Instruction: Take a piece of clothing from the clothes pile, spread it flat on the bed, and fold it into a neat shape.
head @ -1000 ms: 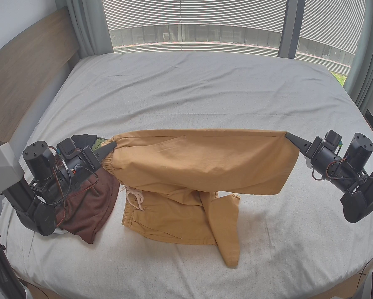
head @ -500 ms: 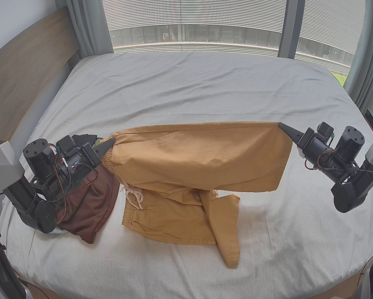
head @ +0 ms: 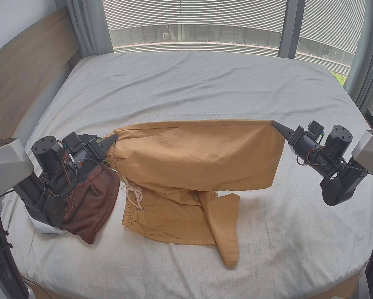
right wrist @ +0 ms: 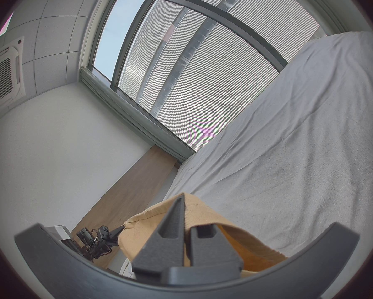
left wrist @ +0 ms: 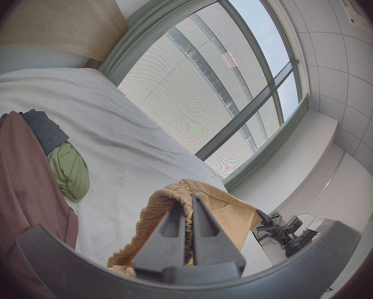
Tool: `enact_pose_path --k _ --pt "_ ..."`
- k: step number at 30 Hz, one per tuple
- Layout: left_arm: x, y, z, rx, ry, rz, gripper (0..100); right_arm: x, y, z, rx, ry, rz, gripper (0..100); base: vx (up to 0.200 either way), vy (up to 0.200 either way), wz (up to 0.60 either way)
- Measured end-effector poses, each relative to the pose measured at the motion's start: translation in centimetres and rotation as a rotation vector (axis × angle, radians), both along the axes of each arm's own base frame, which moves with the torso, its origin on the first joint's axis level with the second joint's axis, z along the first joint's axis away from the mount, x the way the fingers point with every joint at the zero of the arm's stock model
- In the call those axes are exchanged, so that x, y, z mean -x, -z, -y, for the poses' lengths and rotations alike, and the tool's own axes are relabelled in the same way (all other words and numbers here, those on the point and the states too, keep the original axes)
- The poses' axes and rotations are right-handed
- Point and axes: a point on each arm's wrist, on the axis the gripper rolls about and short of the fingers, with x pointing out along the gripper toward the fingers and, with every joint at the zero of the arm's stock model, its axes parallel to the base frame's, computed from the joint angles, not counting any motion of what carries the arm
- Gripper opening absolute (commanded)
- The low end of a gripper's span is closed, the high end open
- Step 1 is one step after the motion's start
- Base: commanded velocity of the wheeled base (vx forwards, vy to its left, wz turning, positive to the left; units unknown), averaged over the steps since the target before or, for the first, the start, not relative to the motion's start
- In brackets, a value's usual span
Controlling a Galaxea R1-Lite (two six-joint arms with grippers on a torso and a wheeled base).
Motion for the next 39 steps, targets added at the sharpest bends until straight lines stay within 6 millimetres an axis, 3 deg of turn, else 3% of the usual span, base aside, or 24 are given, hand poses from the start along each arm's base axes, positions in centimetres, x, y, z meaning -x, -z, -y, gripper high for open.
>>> enact_pose_path --k 22,39 --pt "-3.8 2.1 0.4 0.011 -0.059 0.019 0 -5.7 3.3 -0.8 -0.007 -0.007 0.059 0 0.0 0.0 0.0" --pt "-6.8 3.2 0.4 0.026 -0.095 0.062 0 -8.6 4.7 -1.1 -0.009 -0.005 0.071 0 0.0 0.0 0.0"
